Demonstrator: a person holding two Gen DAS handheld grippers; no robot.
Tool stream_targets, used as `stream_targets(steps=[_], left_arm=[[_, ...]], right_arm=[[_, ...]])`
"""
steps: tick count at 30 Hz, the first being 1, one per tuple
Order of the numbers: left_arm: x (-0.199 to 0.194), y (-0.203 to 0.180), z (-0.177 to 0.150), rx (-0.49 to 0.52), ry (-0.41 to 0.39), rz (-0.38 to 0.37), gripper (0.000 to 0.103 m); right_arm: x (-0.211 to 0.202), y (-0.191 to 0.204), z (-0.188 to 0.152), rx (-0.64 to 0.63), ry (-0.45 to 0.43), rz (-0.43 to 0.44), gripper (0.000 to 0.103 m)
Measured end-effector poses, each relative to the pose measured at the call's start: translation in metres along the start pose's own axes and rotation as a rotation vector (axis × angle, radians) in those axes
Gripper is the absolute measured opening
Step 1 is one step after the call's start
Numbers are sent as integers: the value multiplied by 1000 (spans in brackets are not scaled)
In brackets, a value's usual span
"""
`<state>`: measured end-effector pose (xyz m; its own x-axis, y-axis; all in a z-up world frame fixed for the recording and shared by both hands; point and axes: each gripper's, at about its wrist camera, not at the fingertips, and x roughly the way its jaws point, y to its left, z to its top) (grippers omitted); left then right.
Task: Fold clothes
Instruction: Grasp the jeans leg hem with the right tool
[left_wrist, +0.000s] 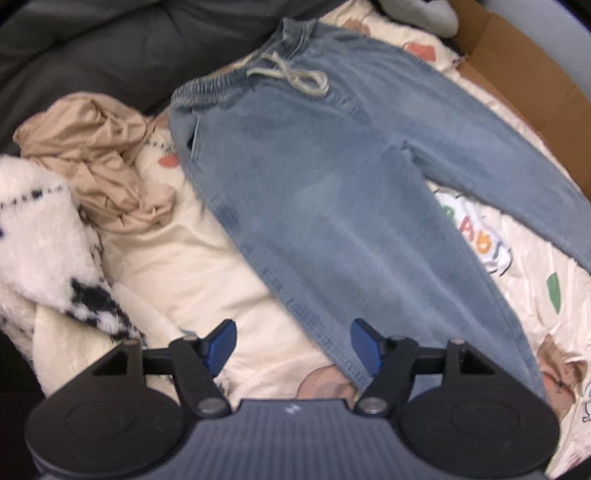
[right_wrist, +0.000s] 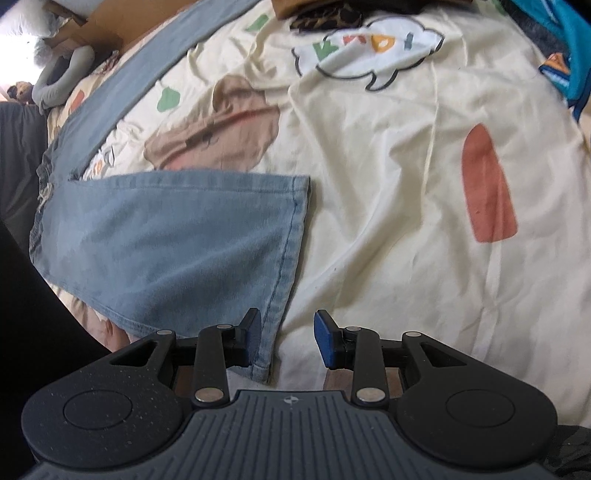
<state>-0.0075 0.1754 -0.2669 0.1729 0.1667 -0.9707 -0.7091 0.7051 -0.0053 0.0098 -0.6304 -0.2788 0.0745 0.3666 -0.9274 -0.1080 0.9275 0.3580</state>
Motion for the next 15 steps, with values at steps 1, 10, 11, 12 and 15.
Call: stream_targets(steps=[1,10,11,12,15], left_arm=[[4,2,-2,-3,8,5,71],[23,28,-7,-56,62,53,71],[25,31,-7,-63,65,56,71],[26,33,-6,-70,68,59,71],[30,38,-4,-84,75,69,71]], right_arm=[[3,0,-1,0,8,5,38],[40,-6,-17,38,66,20,38],[43,-6,-18,44,73,24,38],[47,-7,-20,53,80,31,38],[60,-8,-23,77,106,66,38]])
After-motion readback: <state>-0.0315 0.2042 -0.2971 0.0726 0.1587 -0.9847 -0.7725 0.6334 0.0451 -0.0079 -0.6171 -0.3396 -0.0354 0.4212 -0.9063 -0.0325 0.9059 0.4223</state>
